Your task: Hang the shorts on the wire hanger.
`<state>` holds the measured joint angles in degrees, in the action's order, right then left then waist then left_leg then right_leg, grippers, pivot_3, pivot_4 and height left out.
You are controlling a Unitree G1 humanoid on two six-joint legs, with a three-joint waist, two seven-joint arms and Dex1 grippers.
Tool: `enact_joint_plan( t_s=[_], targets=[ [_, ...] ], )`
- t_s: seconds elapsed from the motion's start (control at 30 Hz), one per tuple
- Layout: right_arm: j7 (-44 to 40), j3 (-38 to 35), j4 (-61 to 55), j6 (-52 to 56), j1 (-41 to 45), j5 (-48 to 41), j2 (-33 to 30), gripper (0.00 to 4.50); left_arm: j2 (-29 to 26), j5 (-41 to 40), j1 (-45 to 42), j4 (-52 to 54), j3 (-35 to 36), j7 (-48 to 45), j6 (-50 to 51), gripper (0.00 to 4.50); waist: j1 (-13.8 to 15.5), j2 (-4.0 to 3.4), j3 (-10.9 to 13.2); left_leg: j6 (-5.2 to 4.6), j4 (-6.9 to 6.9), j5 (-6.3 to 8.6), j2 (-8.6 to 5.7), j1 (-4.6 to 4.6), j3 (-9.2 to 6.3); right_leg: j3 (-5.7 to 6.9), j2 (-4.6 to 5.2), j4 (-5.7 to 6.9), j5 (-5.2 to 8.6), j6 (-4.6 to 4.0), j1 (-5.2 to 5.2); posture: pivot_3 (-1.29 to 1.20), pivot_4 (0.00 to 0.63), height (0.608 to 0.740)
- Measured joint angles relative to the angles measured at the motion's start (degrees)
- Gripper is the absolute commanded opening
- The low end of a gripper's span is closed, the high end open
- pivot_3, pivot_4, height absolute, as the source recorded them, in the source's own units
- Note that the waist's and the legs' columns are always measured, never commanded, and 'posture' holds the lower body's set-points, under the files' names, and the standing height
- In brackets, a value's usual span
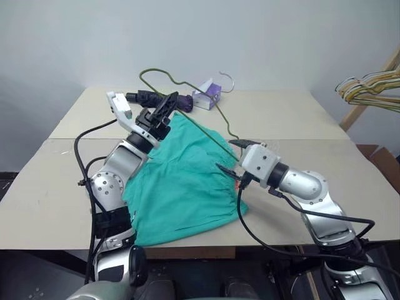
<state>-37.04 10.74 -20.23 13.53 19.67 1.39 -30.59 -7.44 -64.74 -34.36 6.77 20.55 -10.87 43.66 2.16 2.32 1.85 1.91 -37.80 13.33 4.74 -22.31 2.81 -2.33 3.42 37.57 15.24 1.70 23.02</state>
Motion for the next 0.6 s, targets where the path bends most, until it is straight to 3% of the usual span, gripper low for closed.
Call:
enact_joint_plan(
  t_s=[0.1,0.33,0.47,0.6],
  targets=[
    [-1.8,-1.5,-0.1,2.1,0.4,-3.5,0.0,4.47,-3.7,2.4,0.3,0.0,-1.8,-4.0,-0.1,0.0,-0.1,0.0,0.0,0.0,0.01,0.0,0.0,0.0,0.01,0.0,0.0,0.0,0.0,0.0,0.01,0.1,0.0,0.74],
    [-14.3,-14.3,0.2,25.4,7.2,-28.4,-7.8,4.47,-17.3,6.6,0.6,-0.5,-3.0,-22.6,-2.6,0.0,0.0,-0.02,0.0,0.0,0.06,0.0,0.03,0.01,0.02,0.05,0.0,-0.07,0.0,-0.02,0.0,0.08,0.0,0.74],
    [-23.4,-13.5,9.9,36.5,14.4,-37.7,-11.0,4.47,-22.6,6.7,-0.8,-5.4,-3.2,-36.6,-3.6,0.0,-0.4,-0.02,0.0,-0.01,0.02,0.0,0.03,0.02,0.06,0.04,0.0,-0.04,-0.02,-0.04,0.0,0.08,0.0,0.74],
    [-30.1,-10.3,17.8,41.7,19.1,-40.1,-11.8,4.47,-27.3,5.9,-4.9,-8.9,-2.8,-48.4,-3.6,0.0,-1.0,-0.02,0.0,-0.03,0.07,0.01,0.05,-0.02,0.03,0.06,-0.01,-0.1,0.0,-0.02,0.02,0.08,0.0,0.74]
  ],
)
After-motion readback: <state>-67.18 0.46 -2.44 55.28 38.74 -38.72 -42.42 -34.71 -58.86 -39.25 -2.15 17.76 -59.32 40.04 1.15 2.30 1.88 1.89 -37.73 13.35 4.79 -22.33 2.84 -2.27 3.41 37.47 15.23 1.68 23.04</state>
